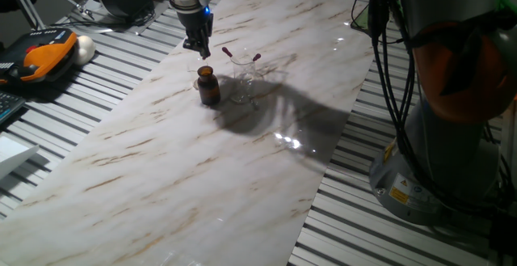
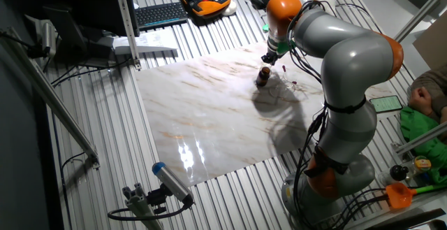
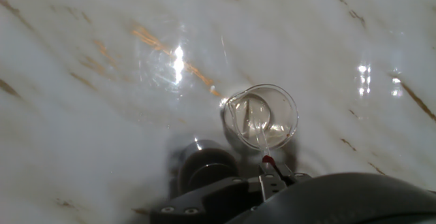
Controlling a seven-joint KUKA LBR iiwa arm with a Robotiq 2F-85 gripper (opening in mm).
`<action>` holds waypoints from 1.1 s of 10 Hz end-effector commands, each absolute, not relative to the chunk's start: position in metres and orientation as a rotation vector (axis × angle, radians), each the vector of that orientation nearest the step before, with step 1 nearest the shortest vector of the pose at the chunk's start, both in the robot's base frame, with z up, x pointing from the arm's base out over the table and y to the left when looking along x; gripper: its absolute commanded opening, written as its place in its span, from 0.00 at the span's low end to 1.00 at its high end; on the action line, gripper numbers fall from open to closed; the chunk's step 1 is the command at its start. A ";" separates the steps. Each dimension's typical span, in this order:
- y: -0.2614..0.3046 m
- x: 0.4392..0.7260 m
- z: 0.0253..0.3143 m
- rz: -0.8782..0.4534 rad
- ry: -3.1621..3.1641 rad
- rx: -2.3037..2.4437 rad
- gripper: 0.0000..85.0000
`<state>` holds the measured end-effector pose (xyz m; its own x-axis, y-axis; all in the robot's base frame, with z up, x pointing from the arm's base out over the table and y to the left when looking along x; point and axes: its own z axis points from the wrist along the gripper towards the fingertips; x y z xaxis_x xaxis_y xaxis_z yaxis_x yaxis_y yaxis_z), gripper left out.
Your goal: Transfer liquid using a dropper
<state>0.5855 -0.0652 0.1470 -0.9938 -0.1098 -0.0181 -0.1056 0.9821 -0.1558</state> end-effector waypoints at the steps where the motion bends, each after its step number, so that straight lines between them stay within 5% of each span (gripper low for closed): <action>1: -0.065 0.585 0.147 -0.243 3.101 -0.166 0.00; 10: -0.066 0.586 0.146 -0.274 3.087 -0.154 0.00; 11: -0.066 0.586 0.145 -0.276 3.086 -0.151 0.20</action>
